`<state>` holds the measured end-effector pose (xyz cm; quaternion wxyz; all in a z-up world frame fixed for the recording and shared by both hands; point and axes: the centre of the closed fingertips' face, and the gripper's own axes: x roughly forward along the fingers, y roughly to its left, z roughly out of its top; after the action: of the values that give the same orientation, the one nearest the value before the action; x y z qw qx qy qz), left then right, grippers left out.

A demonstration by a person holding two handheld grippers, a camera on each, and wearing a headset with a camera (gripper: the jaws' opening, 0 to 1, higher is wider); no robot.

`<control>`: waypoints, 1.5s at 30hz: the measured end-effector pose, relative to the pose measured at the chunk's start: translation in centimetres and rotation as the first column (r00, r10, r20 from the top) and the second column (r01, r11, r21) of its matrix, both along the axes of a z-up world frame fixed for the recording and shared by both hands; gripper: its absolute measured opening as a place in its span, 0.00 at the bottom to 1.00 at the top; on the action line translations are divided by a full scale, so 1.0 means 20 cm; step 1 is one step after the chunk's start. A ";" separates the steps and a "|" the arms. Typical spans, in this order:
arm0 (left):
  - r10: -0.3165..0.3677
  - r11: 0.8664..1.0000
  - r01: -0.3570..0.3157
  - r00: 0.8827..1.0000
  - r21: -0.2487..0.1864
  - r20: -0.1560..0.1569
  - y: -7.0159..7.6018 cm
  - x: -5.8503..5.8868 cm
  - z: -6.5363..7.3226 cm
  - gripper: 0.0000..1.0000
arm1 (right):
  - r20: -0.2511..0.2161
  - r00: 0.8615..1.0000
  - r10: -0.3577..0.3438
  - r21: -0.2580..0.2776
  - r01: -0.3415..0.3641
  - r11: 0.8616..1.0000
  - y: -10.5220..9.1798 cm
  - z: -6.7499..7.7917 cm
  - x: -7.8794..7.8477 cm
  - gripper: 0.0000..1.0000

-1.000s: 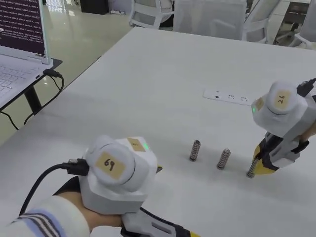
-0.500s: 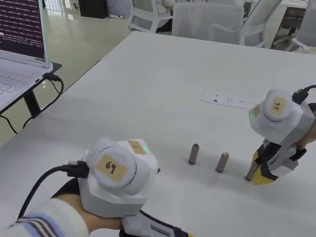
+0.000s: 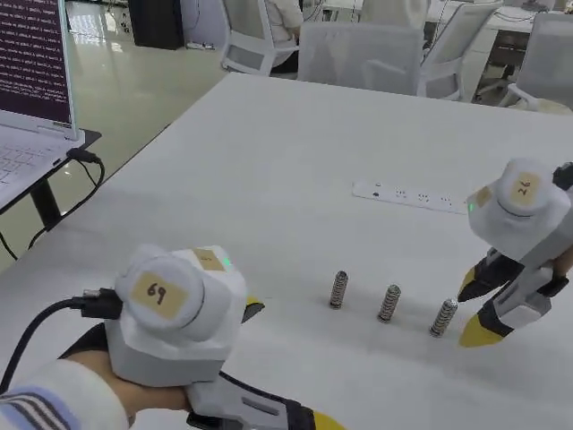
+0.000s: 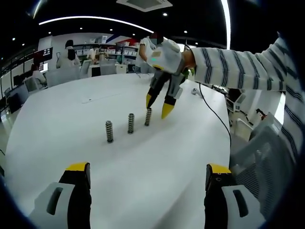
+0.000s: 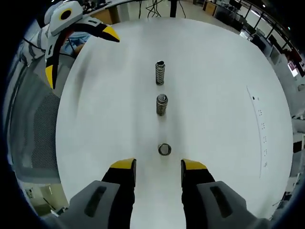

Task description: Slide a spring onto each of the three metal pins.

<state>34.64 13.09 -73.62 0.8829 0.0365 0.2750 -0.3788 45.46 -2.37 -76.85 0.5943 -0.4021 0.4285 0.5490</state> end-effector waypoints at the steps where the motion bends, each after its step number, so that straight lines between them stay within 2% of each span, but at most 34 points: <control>1: 0.000 1.000 0.000 1.000 0.006 -0.006 0.01 0.00 0.00 0.98 | 0.004 1.000 -0.019 0.009 0.019 1.000 -0.01 0.01 0.00 0.34; 4: -0.002 1.000 0.002 1.000 0.005 -0.015 0.02 -0.01 -0.01 0.98 | -0.001 0.997 -0.076 0.063 0.076 0.995 -0.03 0.02 -0.03 0.36; 6: -0.004 1.000 0.004 1.000 0.012 -0.031 0.03 -0.02 -0.02 0.98 | -0.006 0.995 -0.097 0.091 0.097 0.991 -0.04 0.02 -0.06 0.38; 8: -0.003 1.000 0.003 0.999 0.006 -0.033 0.03 -0.02 -0.02 0.98 | -0.015 0.993 -0.114 0.111 0.115 0.987 -0.06 0.02 -0.09 0.41; 10: 0.004 1.000 -0.004 0.999 -0.005 -0.036 0.03 -0.02 -0.02 0.98 | -0.044 0.990 -0.134 0.179 0.140 0.974 -0.04 0.02 -0.14 0.45; 12: 0.000 1.000 0.000 0.999 0.003 -0.042 0.04 -0.03 -0.03 0.98 | -0.070 0.989 -0.131 0.235 0.144 0.961 -0.02 0.03 -0.20 0.48; 14: -0.008 1.000 0.008 1.000 0.017 -0.029 0.05 -0.03 -0.04 0.98 | -0.071 0.987 -0.146 0.279 0.160 0.947 -0.02 0.04 -0.24 0.53; 15: -0.011 1.000 0.012 1.000 0.020 -0.019 0.06 -0.04 -0.03 0.98 | -0.072 0.985 -0.156 0.306 0.171 0.937 0.00 0.05 -0.25 0.56; 17: -0.012 1.000 0.013 1.000 0.014 -0.016 0.07 -0.04 -0.02 0.98 | -0.095 0.980 -0.176 0.373 0.199 0.906 0.02 0.07 -0.30 0.61; 18: -0.009 1.000 0.009 1.000 0.005 -0.016 0.07 -0.04 -0.02 0.98 | -0.126 0.971 -0.202 0.425 0.237 0.874 0.05 0.08 -0.33 0.63; 20: -0.004 1.000 0.004 1.000 0.004 -0.010 0.07 -0.04 -0.01 0.98 | -0.133 0.966 -0.221 0.483 0.258 0.837 0.06 0.10 -0.36 0.68; 22: -0.009 1.000 0.009 1.000 0.015 -0.009 0.08 -0.04 -0.02 0.98 | -0.125 0.963 -0.239 0.502 0.269 0.822 0.06 0.11 -0.38 0.73; 24: -0.004 0.999 0.005 1.000 0.033 -0.010 0.11 -0.04 -0.04 0.98 | -0.110 0.965 -0.237 0.507 0.259 0.822 0.04 0.10 -0.42 0.78; 26: -0.007 0.999 0.008 1.000 0.036 -0.017 0.13 -0.04 -0.06 0.98 | -0.072 0.968 -0.241 0.522 0.243 0.818 0.03 0.10 -0.43 0.85; 27: -0.005 0.999 0.005 1.000 0.037 -0.020 0.13 -0.04 -0.06 0.98 | -0.079 0.965 -0.249 0.523 0.252 0.814 0.02 0.10 -0.43 0.87; 33: 0.003 0.999 -0.003 1.000 0.034 -0.027 0.17 -0.03 -0.06 0.98 | -0.096 0.944 -0.316 0.560 0.313 0.767 0.00 0.10 -0.46 0.97; 38: 0.030 0.999 -0.030 0.999 0.024 -0.032 0.21 -0.03 -0.06 0.98 | -0.101 0.931 -0.352 0.563 0.345 0.751 -0.02 0.07 -0.53 0.99; 43: 0.050 0.999 -0.049 0.998 0.016 -0.032 0.22 -0.03 -0.06 0.98 | -0.106 0.894 -0.435 0.588 0.409 0.698 -0.04 0.05 -0.55 0.99; 45: 0.065 0.998 -0.064 0.997 0.015 -0.037 0.23 -0.03 -0.06 0.98 | -0.088 0.888 -0.451 0.591 0.411 0.694 -0.05 0.03 -0.56 0.99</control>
<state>34.05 17.75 -74.87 0.8891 0.0267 0.2951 -0.3489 34.31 -3.41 -76.21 0.8149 -0.1006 0.2973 0.4872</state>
